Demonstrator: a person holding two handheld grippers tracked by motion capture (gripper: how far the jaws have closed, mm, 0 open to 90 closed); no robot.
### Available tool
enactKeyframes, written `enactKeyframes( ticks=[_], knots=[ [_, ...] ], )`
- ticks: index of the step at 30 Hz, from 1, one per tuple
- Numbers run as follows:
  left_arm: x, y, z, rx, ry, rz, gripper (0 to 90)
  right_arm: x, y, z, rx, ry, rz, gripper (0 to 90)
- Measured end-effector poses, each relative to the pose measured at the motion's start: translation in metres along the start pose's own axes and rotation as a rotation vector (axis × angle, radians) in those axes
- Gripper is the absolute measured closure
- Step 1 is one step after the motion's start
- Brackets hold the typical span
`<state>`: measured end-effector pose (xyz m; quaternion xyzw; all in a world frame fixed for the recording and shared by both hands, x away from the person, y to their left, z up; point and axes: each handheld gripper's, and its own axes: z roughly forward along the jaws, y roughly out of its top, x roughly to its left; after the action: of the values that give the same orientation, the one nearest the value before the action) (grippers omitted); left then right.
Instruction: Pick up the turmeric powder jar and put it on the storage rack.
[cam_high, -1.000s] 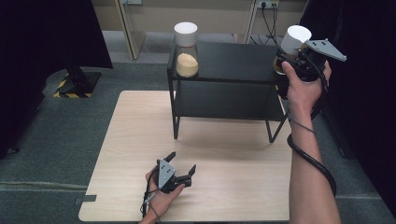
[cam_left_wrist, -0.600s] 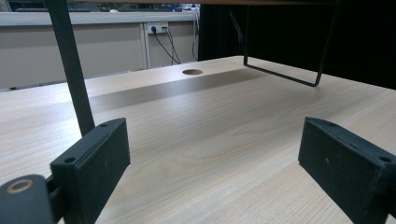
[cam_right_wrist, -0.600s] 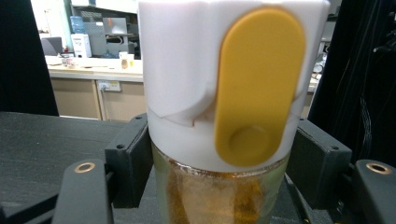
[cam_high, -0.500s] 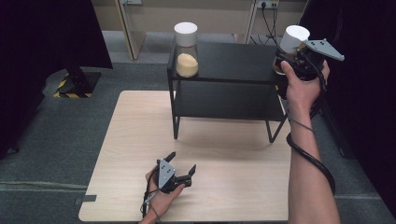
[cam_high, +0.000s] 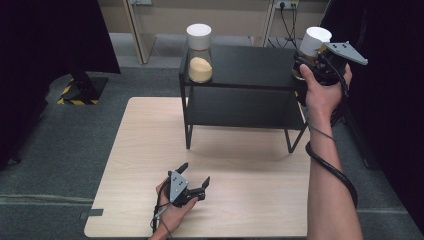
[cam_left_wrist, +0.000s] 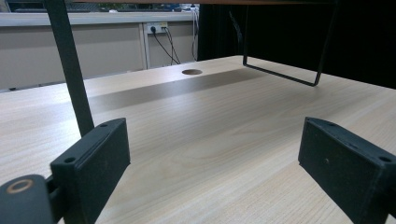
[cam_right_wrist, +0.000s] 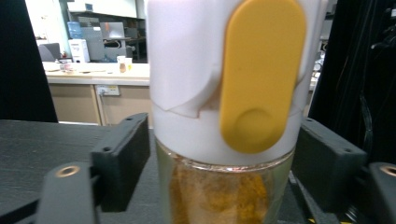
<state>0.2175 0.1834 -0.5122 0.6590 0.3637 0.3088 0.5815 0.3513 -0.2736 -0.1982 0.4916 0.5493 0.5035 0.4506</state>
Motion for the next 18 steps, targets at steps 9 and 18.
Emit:
enactKeyframes(
  ticks=[9, 18],
  knots=[
    [0.000, 0.000, 0.000, 0.001, 0.001, 0.003, 8.5, -0.006, 0.000, -0.011, 0.010, 0.028, -0.003, 8.7],
    [0.000, 0.000, 0.000, 0.001, 0.001, -0.002, 8.5, -0.010, 0.001, -0.032, 0.028, 0.050, -0.003, 8.1]
  ],
)
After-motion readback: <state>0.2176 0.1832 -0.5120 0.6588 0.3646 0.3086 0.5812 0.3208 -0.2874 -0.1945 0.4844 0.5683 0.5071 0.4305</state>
